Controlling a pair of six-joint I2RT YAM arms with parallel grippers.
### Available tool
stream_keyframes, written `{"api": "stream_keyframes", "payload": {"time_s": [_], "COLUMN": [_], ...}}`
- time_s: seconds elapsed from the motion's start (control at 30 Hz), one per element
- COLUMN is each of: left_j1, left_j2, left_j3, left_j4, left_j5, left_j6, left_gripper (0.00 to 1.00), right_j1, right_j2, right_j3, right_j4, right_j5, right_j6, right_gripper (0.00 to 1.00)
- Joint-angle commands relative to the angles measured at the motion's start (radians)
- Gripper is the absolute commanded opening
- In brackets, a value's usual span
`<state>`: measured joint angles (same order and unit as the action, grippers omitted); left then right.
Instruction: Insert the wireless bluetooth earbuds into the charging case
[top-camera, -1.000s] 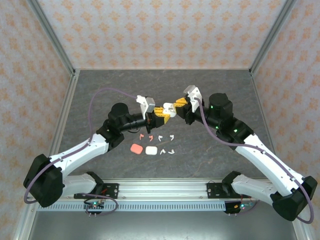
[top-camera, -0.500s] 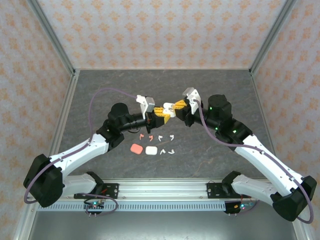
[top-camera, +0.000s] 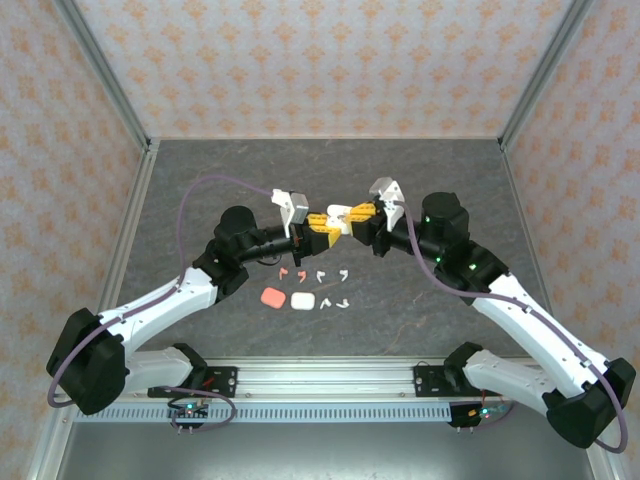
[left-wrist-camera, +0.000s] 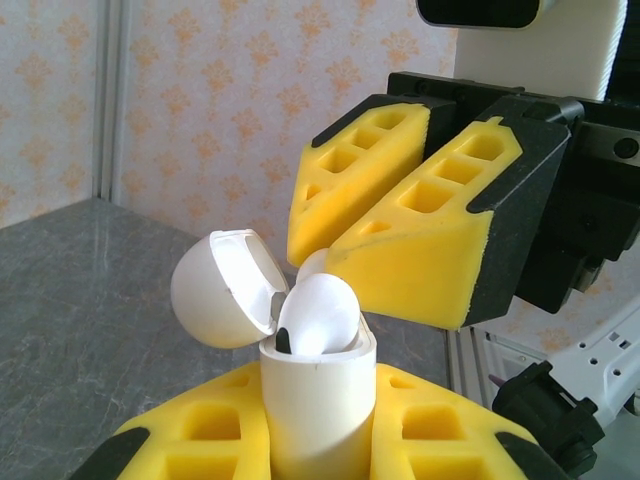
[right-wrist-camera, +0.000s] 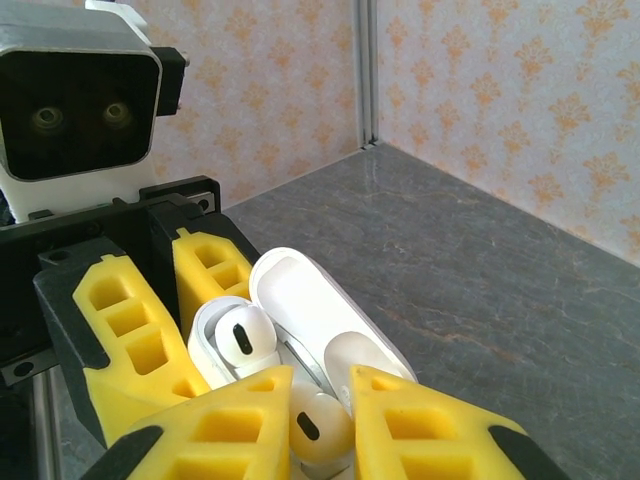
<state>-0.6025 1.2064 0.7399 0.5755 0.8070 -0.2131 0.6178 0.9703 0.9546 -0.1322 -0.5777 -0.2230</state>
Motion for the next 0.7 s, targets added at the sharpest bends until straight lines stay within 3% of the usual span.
{"api": "stream_keyframes", "payload": {"time_s": [0.0, 0.33, 0.67], "left_j1": [-0.006, -0.006, -0.006], "left_j2": [-0.026, -0.024, -0.016], "left_j3": [0.005, -0.003, -0.005], "left_j4": [0.076, 0.075, 0.056], "left_j5": [0.018, 0.020, 0.013], "left_j6": [-0.014, -0.004, 0.015], "left_gripper": [0.00, 0.00, 0.00], "right_j1": [-0.009, -0.037, -0.127], "right_j2": [-0.018, 0.002, -0.001], "right_j3": [-0.005, 0.059, 0.116], "right_j4": [0.039, 0.030, 0.009], "right_j5": [-0.062, -0.100, -0.148], "right_j6": [0.032, 0.091, 0.218], "right_gripper": [0.22, 0.42, 0.69]}}
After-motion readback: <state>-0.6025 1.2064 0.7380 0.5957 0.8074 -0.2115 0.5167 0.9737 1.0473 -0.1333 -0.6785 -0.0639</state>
